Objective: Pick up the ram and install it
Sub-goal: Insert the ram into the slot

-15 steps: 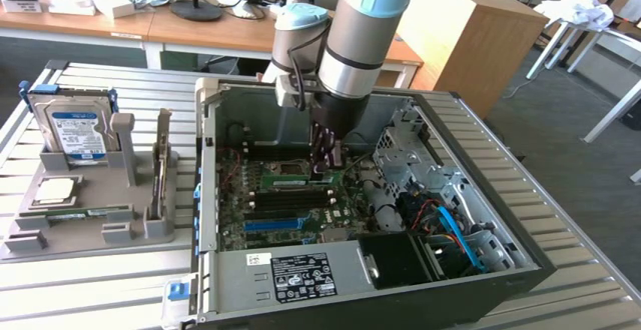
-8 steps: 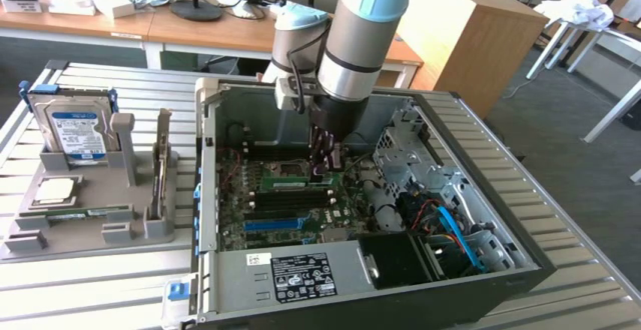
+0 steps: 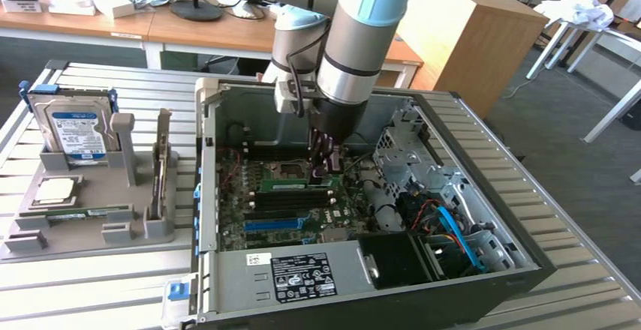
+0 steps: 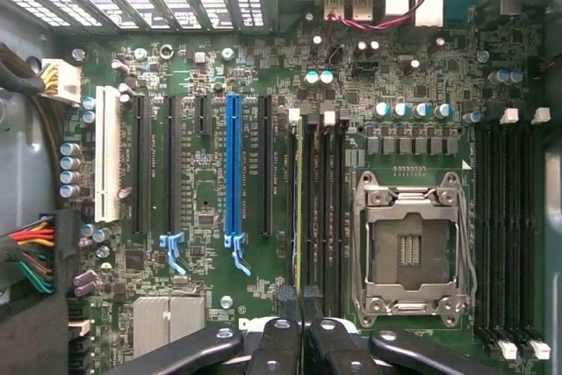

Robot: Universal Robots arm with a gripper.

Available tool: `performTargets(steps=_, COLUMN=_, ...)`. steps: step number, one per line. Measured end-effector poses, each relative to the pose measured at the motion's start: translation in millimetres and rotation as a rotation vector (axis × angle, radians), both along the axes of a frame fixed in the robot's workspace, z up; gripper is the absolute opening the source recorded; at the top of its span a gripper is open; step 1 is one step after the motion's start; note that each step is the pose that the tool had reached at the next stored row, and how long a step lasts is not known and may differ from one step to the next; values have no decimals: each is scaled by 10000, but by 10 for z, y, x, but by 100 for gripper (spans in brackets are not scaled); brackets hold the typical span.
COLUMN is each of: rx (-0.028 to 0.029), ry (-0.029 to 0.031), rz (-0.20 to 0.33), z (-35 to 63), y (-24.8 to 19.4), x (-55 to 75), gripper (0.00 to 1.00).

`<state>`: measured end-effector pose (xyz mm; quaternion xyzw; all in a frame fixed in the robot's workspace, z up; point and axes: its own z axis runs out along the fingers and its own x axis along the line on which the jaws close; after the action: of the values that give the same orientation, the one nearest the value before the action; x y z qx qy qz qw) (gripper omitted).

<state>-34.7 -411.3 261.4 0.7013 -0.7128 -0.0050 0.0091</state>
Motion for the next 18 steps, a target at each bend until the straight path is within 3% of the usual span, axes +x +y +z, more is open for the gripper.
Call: performTargets(steps=18, rx=2, ry=-12, rz=-1, z=-52, y=1, x=-8, gripper=12)
